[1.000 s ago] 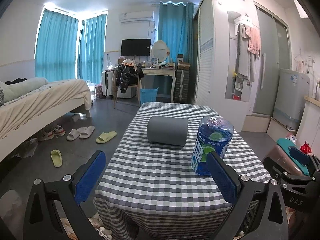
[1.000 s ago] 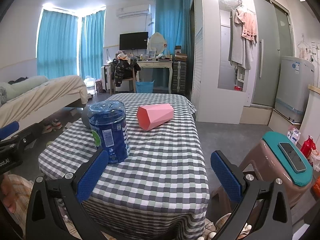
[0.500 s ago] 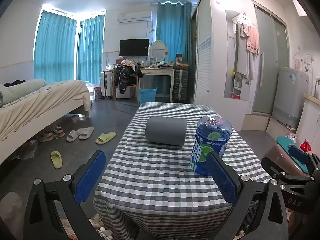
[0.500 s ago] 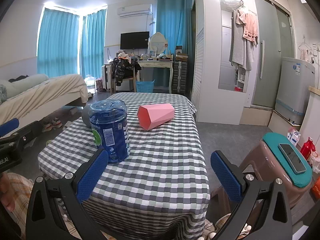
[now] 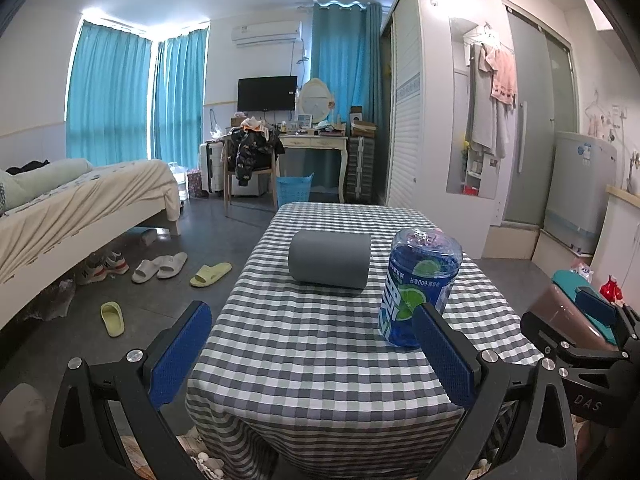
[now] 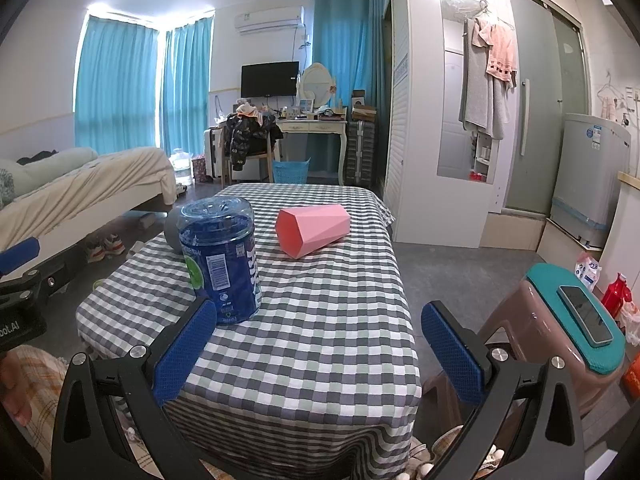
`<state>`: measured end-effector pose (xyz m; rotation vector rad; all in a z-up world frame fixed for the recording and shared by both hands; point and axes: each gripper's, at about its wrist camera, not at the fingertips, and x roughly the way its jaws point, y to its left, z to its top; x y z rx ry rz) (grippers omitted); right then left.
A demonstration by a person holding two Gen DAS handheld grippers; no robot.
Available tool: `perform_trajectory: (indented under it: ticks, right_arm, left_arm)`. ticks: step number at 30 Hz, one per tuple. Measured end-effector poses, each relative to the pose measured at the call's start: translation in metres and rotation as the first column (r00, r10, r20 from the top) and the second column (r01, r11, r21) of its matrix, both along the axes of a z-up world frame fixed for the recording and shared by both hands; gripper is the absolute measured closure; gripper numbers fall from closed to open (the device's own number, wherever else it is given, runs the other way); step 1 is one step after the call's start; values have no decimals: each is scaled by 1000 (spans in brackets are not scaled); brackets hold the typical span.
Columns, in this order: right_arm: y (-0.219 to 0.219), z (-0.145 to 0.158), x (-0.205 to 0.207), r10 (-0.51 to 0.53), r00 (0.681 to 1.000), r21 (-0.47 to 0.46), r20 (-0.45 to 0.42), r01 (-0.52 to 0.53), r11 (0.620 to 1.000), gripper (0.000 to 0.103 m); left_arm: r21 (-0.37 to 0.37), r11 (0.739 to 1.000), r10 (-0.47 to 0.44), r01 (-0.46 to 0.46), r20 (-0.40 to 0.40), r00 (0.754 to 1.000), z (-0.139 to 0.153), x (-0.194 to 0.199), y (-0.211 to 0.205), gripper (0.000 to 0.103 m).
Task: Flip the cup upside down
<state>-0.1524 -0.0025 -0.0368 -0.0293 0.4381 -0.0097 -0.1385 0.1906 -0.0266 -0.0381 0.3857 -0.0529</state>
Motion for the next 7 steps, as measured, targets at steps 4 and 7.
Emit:
perform_trajectory:
  ticks: [4, 7]
  right_arm:
    - [1, -2, 1, 1, 1000, -2, -4, -1, 1000, 0]
    - [1, -2, 1, 1, 1000, -1, -5, -1, 1000, 0]
  left_arm:
    - [6, 1000, -2, 2, 1, 1000, 0, 0, 0, 0]
    - [12, 1000, -6, 6, 1, 1000, -2, -1, -1, 0]
